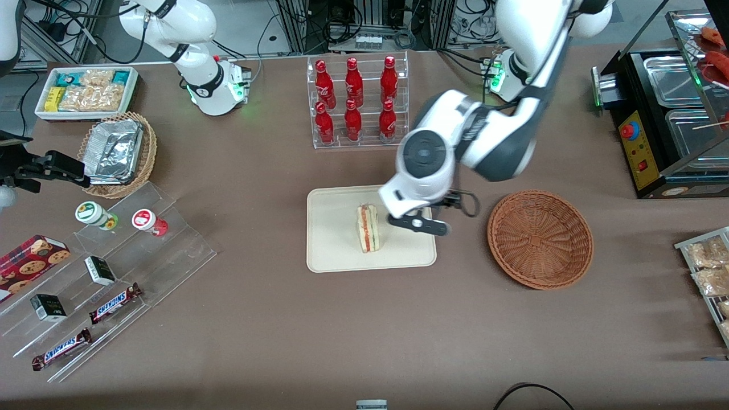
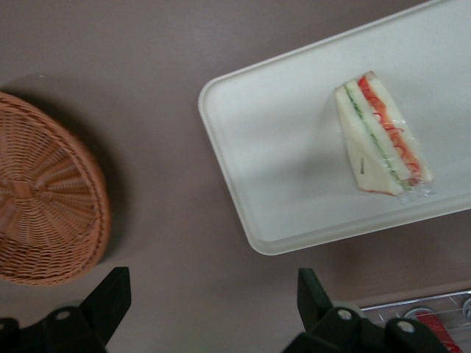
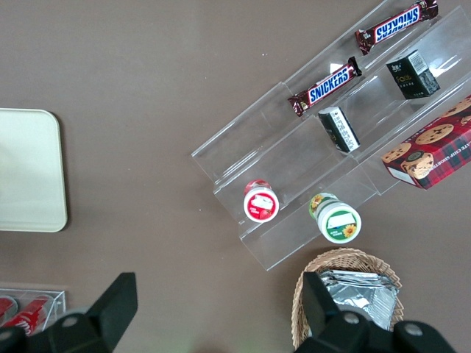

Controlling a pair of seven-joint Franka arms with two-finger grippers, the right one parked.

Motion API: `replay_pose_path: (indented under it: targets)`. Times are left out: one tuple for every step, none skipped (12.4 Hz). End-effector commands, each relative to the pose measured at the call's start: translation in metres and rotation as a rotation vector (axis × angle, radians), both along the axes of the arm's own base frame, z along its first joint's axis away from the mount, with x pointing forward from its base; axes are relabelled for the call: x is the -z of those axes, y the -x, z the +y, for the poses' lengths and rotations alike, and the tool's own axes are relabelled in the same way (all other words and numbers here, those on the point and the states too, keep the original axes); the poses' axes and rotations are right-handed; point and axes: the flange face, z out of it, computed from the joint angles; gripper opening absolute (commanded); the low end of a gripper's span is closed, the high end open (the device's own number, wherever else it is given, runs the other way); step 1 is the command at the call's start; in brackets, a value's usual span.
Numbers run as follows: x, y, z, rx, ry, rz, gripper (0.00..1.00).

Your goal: Place sandwich from basket to tray

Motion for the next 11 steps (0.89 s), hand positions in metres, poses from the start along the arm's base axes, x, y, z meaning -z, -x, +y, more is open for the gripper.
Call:
replay_pose_path:
  targets:
    - [-0.023,-0.009,0.047,0.004,0.027,0.008,1.0]
    - [-0.031,-0.015,0.063,-0.006,0.042,0.004,1.0]
    - [-0.039,-0.021,0.079,-0.019,0.063,0.0,1.0]
    - [-0.045,-0.029,0.098,-0.046,0.075,-0.005,1.0]
    - [-0.052,-0.033,0.111,-0.065,0.079,-0.014,1.0]
    - [-0.055,-0.036,0.124,-0.083,0.079,-0.014,1.0]
    - [-0.063,-0.036,0.133,-0.096,0.081,-0.023,1.0]
    - [-0.07,-0.031,0.152,-0.118,0.088,-0.035,1.0]
    - [-0.08,-0.031,0.188,-0.17,0.102,-0.044,1.0]
    - [-0.092,-0.023,0.209,-0.182,0.133,-0.047,1.0]
    - [-0.103,-0.019,0.227,-0.167,0.143,-0.051,1.0]
